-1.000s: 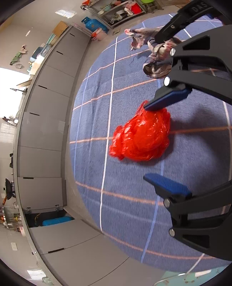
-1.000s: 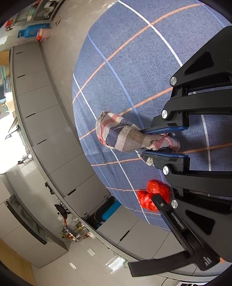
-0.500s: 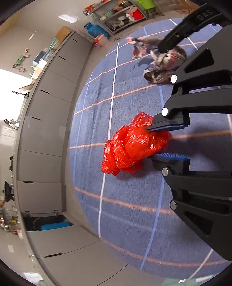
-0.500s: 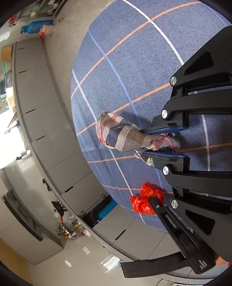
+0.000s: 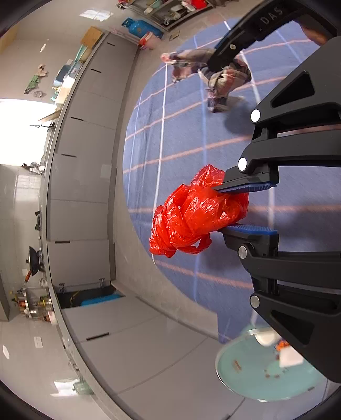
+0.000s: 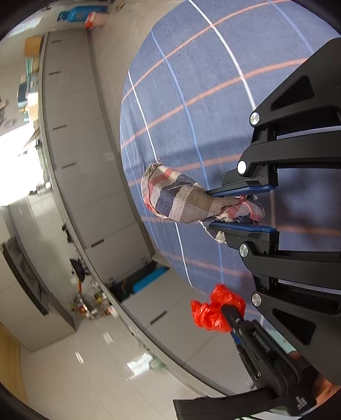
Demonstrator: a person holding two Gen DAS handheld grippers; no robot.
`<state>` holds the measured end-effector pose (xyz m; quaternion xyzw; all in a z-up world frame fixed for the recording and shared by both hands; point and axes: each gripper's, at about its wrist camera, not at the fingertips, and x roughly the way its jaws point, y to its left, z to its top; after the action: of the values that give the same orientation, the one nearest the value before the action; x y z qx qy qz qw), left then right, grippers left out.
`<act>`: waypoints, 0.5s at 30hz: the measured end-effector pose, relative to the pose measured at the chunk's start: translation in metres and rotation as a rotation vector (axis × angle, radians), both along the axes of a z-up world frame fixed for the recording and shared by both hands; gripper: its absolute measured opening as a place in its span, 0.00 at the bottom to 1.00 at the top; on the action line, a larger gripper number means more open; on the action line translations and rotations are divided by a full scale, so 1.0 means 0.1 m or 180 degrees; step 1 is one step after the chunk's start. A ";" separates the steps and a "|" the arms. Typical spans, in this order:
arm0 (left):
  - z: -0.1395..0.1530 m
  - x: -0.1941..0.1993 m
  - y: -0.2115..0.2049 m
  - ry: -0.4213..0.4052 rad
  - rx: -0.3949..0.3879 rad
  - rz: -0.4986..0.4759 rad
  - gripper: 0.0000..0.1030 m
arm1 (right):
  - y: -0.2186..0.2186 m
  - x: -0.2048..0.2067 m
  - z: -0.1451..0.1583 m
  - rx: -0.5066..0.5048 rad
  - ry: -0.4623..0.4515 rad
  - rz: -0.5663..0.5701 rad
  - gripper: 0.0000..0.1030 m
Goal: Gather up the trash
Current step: 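Carry the red bag and plaid rag over the teal bin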
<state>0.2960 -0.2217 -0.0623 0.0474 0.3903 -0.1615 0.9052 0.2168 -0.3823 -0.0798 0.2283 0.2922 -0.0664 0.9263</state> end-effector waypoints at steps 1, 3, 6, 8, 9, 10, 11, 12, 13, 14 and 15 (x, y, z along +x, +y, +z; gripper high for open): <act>0.01 -0.07 0.10 -0.0012 0.0002 0.0024 0.20 | 0.07 -0.03 0.03 0.0004 -0.0014 0.0034 0.19; 0.03 -0.15 0.24 -0.0019 0.0000 0.0060 0.20 | 0.20 -0.09 0.07 0.0033 -0.0038 0.0106 0.19; 0.02 -0.28 0.45 -0.0018 -0.0003 0.0113 0.20 | 0.37 -0.15 0.11 0.0024 -0.0046 0.0178 0.19; 0.03 -0.35 0.58 -0.0014 -0.0024 0.0163 0.20 | 0.51 -0.18 0.13 0.0038 -0.0043 0.0244 0.19; 0.02 -0.38 0.67 -0.0007 -0.0038 0.0203 0.20 | 0.59 -0.19 0.14 0.0037 -0.0036 0.0290 0.19; 0.02 -0.40 0.74 -0.0004 -0.0042 0.0233 0.20 | 0.65 -0.20 0.14 0.0025 -0.0032 0.0326 0.19; 0.02 -0.43 0.82 -0.0006 -0.0041 0.0265 0.20 | 0.70 -0.21 0.15 0.0012 -0.0030 0.0354 0.19; 0.02 -0.45 0.88 -0.0010 -0.0043 0.0289 0.20 | 0.77 -0.22 0.16 0.0003 -0.0028 0.0388 0.19; 0.01 -0.48 0.96 -0.0014 -0.0047 0.0322 0.20 | 0.85 -0.22 0.17 0.0005 -0.0023 0.0434 0.19; 0.02 -0.49 1.01 -0.0016 -0.0048 0.0346 0.20 | 0.91 -0.22 0.17 0.0006 -0.0019 0.0471 0.19; 0.01 -0.52 1.12 -0.0021 -0.0055 0.0394 0.20 | 0.98 -0.22 0.18 -0.0009 -0.0016 0.0511 0.19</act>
<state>0.2440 -0.1100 -0.0608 0.0159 0.3882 -0.1084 0.9150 0.1948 -0.2846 -0.0619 0.2030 0.3072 0.0083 0.9297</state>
